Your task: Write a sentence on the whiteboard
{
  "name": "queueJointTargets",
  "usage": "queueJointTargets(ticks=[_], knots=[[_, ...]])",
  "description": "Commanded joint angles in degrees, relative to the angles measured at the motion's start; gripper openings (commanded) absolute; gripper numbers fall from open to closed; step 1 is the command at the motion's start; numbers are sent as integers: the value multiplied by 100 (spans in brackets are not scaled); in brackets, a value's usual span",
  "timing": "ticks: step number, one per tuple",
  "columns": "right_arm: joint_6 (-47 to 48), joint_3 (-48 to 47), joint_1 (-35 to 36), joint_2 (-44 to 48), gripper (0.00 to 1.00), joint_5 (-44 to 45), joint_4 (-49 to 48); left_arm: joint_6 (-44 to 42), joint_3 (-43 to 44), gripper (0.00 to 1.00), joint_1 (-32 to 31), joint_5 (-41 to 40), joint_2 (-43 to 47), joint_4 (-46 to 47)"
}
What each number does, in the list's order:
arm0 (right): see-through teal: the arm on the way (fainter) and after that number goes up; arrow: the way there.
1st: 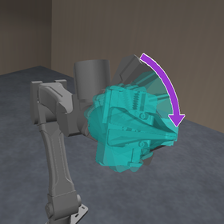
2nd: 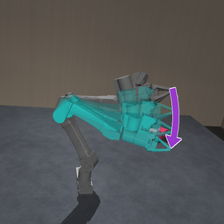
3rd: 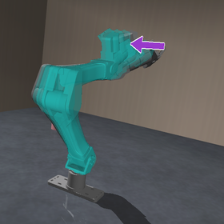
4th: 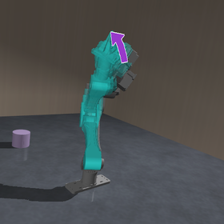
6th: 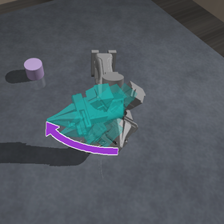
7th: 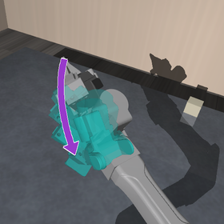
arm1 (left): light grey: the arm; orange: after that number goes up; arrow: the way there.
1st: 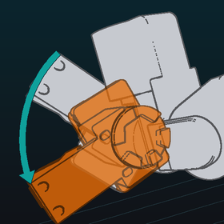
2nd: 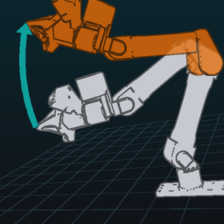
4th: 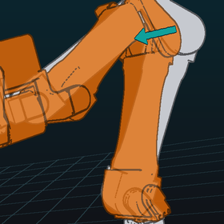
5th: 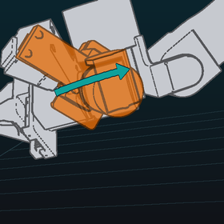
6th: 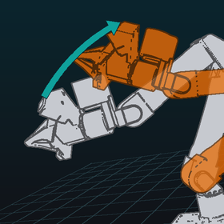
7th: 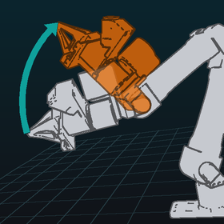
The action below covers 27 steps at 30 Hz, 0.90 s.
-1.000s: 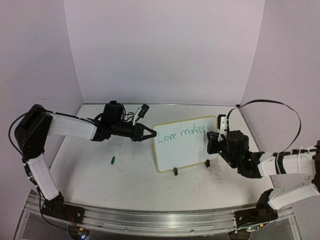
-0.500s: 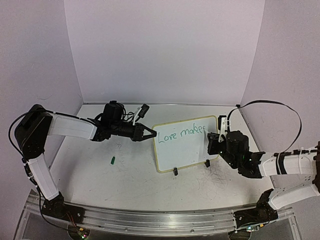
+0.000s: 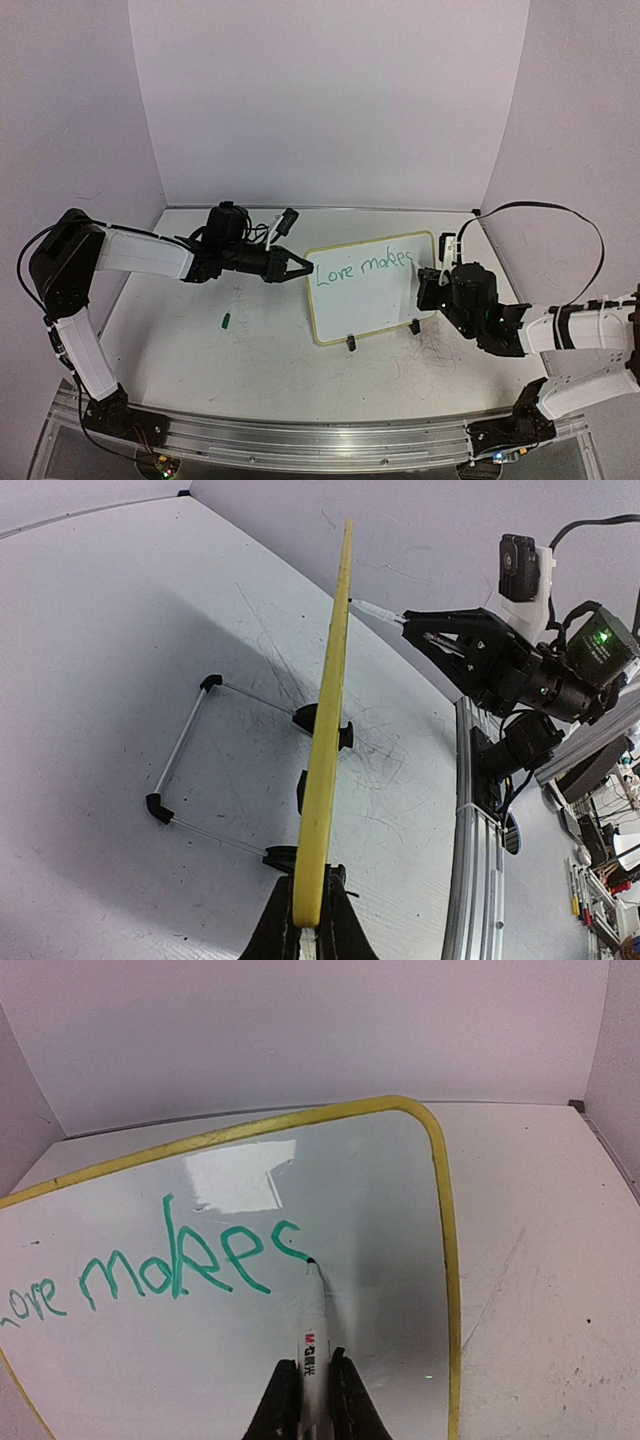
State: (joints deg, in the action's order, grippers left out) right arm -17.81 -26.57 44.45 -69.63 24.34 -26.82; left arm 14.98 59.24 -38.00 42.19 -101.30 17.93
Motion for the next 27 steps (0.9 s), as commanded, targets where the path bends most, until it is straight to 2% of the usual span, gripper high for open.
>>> queueJointTargets(ticks=[1, 14, 19, 22, 24, 27], knots=[[-129, 8, 76, 16, 0, 102, 282, -269, 117, 0, -59, -229, 49, -407], [73, -130, 204, -42, 0, 8, 12, -266, 122, 0, -67, -229, 38, -413], [498, 180, 261, 659, 0, -400, -53, -280, 101, 0, -67, -252, 32, -413], [775, 370, 270, 1005, 0, -1034, -62, -293, 112, 0, -67, -264, 44, -413], [926, 303, 389, 863, 0, -1510, -138, -288, 133, 0, -67, -259, 26, -413], [1284, -6, 866, 134, 0, -1622, -280, -283, 121, 0, -67, -264, 13, -421]])
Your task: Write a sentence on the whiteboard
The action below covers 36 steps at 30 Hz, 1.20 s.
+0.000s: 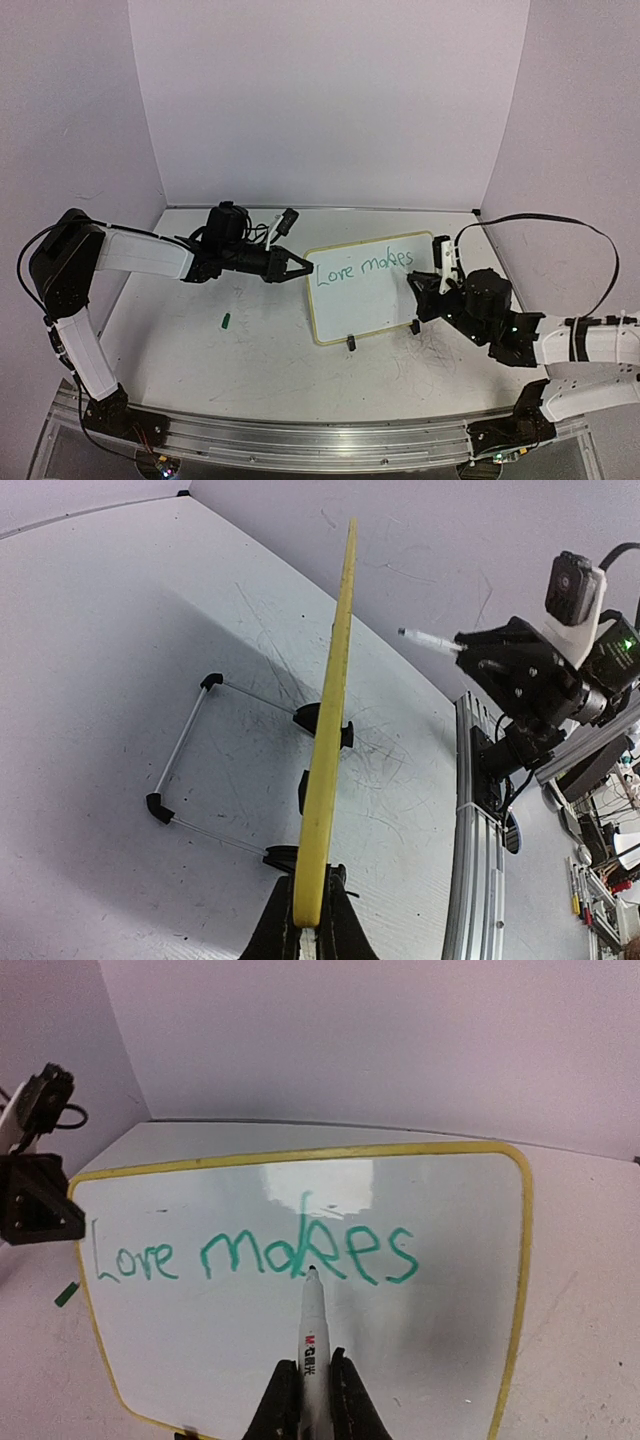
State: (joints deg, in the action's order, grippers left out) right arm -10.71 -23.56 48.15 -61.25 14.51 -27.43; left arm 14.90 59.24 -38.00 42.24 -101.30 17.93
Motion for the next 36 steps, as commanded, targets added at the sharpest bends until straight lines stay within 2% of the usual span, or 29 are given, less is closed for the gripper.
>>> queueJointTargets(ticks=[1, 5, 15, 36], knots=[[670, -497, 654, -979, 0, -566, -221, -276, 118, 0, -67, -275, 13, -421], [903, -1004, 1154, -1823, 0, -223, -305, -261, 131, 0, -76, -271, 4, -419], [835, -1609, 1620, -2634, 0, 56, -320, -250, 192, 0, -85, -247, -92, -422], [383, -1747, 1713, -2952, 0, 1023, 159, -259, 166, 0, -85, -242, -71, -431]])
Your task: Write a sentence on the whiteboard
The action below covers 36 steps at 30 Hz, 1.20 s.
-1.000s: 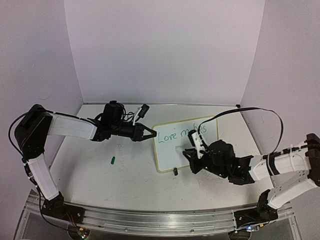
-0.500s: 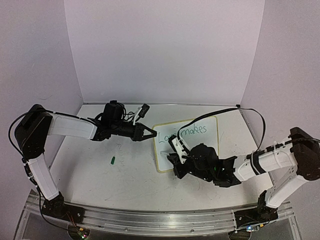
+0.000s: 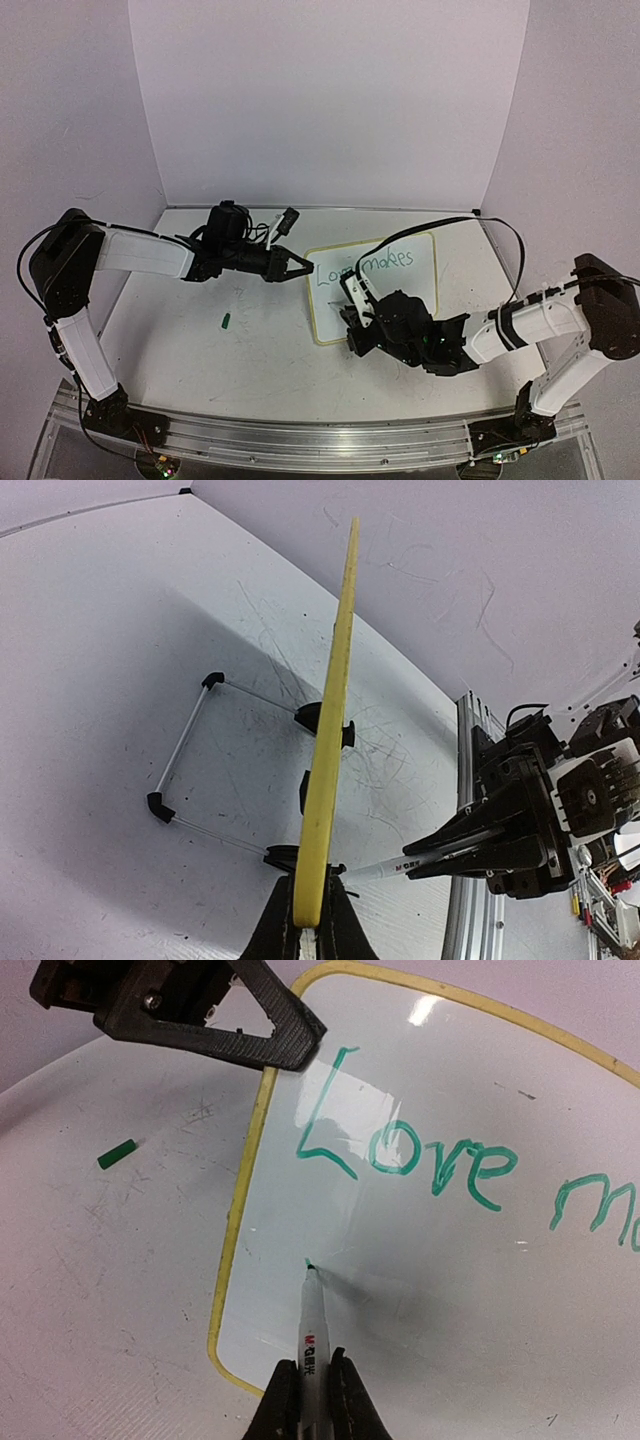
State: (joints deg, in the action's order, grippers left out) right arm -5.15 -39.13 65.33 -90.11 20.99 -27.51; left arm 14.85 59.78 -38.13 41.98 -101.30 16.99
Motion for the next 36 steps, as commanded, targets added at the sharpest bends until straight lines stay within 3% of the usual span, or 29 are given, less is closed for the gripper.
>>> queueJointTargets(ticks=[1, 11, 36], knots=[[-179, -174, 2, -31, 0, 365, 177, -255, 113, 0, -72, -216, -70, -336], [-130, 18, 71, 142, 0, -166, 25, -263, 120, 0, -71, -216, -75, -336], [-477, 3, 79, 2, 0, 118, 328, -281, 96, 0, -79, -227, -14, -345]])
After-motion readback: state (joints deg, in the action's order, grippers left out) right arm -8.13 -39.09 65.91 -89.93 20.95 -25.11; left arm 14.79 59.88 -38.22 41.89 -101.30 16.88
